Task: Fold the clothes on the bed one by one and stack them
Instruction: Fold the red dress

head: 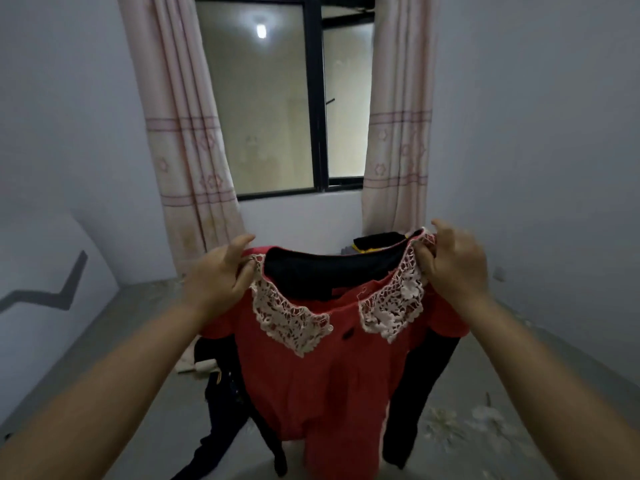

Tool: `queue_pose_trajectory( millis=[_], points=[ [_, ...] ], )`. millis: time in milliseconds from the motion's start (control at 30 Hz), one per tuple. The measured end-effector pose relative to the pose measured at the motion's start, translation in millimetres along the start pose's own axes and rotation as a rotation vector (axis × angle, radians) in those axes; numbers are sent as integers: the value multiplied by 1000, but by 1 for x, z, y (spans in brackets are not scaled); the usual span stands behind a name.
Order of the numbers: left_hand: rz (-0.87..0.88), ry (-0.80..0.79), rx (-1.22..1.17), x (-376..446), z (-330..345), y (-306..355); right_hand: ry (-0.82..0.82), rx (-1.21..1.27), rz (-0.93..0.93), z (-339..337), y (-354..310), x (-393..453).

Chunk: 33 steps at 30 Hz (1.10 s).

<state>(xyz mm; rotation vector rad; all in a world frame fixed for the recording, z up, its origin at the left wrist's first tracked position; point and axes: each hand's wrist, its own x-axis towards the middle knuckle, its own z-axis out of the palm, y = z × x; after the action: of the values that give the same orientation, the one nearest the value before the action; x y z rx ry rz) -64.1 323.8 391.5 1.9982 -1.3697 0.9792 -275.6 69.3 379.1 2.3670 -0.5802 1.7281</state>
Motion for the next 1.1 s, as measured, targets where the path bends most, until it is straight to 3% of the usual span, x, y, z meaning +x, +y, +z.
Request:
queue_pose_trajectory(
  millis=[100, 233, 433, 567, 833, 1100],
  points=[
    [183, -6, 133, 2, -40, 5, 36, -72, -199, -42, 2, 11],
    [291, 36, 235, -1, -76, 23, 86, -187, -310, -103, 4, 18],
    [236, 26, 243, -12, -72, 57, -36, -349, -383, -162, 15, 9],
    [225, -30, 229, -32, -42, 81, -137, -414, -394, -164, 38, -18],
    [175, -201, 214, -43, 92, 84, -382, -403, -350, -63, 129, -66],
    [56, -517, 251, 14, 332, 49, -722, -337, -343, 162, 281, -82]
  ],
)
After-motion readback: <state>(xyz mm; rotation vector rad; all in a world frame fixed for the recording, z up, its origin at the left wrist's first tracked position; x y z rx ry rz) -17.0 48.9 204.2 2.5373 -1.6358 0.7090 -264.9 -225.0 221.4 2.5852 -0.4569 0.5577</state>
